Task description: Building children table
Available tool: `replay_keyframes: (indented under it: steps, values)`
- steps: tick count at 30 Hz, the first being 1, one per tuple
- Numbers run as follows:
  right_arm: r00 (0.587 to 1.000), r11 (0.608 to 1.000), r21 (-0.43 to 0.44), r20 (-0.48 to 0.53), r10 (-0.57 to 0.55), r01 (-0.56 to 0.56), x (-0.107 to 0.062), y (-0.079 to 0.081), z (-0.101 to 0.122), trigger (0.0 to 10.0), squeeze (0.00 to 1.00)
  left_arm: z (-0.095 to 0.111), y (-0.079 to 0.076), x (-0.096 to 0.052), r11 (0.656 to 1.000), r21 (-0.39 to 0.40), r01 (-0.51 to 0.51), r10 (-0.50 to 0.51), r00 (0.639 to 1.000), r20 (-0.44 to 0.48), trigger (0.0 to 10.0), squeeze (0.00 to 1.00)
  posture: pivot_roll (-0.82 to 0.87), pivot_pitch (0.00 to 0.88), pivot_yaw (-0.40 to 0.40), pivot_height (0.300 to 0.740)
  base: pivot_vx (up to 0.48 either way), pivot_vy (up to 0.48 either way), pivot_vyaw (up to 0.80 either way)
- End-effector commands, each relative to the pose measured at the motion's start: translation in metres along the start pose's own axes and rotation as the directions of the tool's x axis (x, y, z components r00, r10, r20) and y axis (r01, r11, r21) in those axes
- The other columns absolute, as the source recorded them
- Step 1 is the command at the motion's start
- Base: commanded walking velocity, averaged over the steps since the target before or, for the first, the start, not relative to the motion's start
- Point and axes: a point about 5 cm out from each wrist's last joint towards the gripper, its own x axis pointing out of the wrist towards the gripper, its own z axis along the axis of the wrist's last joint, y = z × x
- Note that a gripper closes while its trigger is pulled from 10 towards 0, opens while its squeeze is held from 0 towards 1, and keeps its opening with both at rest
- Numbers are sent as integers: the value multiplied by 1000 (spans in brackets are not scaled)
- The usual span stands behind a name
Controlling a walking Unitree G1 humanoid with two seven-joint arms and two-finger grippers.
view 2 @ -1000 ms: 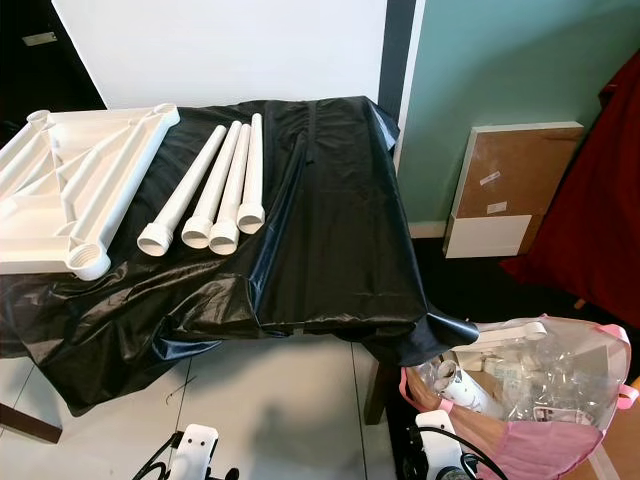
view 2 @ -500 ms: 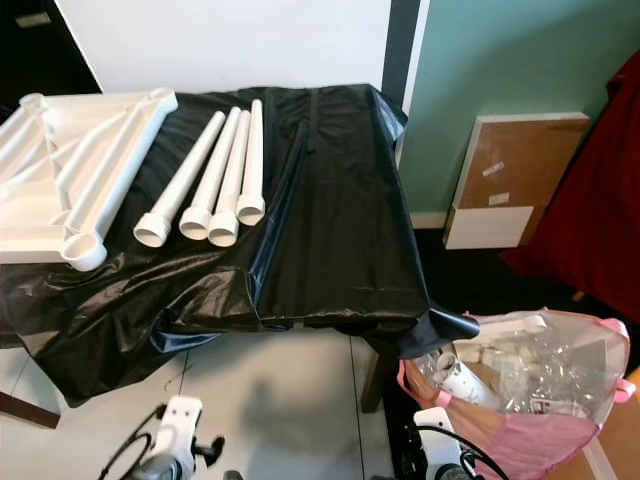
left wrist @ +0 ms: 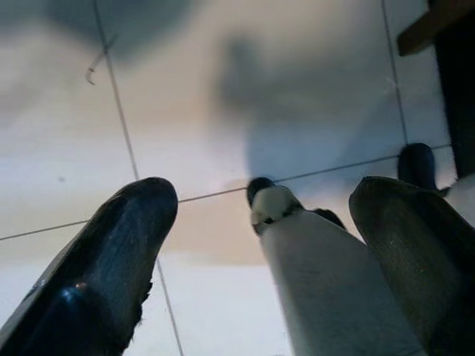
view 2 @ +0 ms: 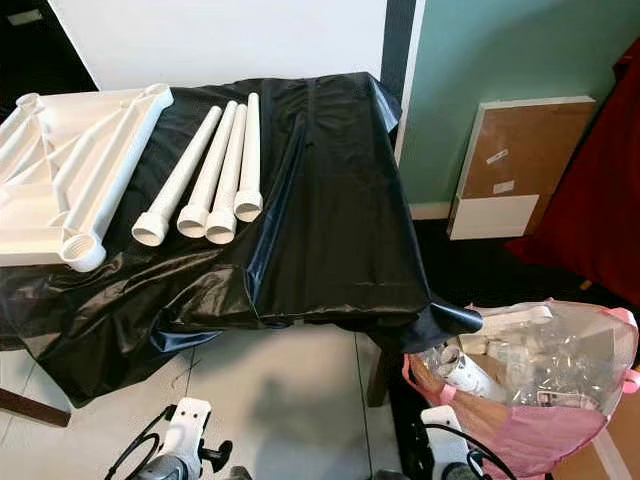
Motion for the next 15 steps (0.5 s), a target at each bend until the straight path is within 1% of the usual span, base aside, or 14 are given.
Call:
replay_keyframes:
  steps: [1, 3, 9, 10, 11, 12, 14, 15]
  values:
    - [1000, 1000, 30, -5, 1, -1, 0, 6, -2, 10000, 0, -6, 1, -1, 999, 17, 28, -27, 999, -31, 10000, 0, -66, 0, 65, 740, 0, 0, 0]
    - [1000, 999, 52, 6, 7, -8, 0, 10, 1, 10000, 0, -5, 1, -1, 1000, 20, 21, -20, 999, -33, 10000, 0, -79, 0, 65, 740, 0, 0, 0]
    - [1000, 998, 59, 27, 15, -17, 0, 13, 2, 10000, 0, -5, -4, 0, 1000, 14, 16, -16, 999, -32, 10000, 0, -78, 0, 56, 740, 0, 0, 0]
    - [1000, 998, 53, 25, 16, -18, 0, 13, 1, 10000, 0, -5, -6, 0, 1000, 15, 17, -17, 999, -31, 10000, 0, -63, 0, 39, 740, 0, 0, 0]
    - [1000, 999, 45, 21, 19, -20, -1, 14, -1, 10000, 0, -4, -8, 1, 1000, -2, 17, -17, 999, -27, 10000, 0, -51, 0, 32, 740, 0, 0, 0]
    - [1000, 999, 45, 21, 19, -20, -1, 14, -1, 10000, 0, -4, -8, 1, 1000, -2, 17, -17, 999, -27, 10000, 0, -51, 0, 32, 740, 0, 0, 0]
    - [1000, 999, 25, 7, 26, -26, -1, 14, -4, 10000, 0, -3, -11, 1, 999, -43, 21, -22, 999, -25, 10000, 0, -35, 0, 31, 740, 0, 0, 0]
    - [1000, 999, 25, 7, 26, -26, -1, 14, -4, 10000, 0, -3, -11, 1, 999, -43, 21, -22, 999, -25, 10000, 0, -35, 0, 31, 740, 0, 0, 0]
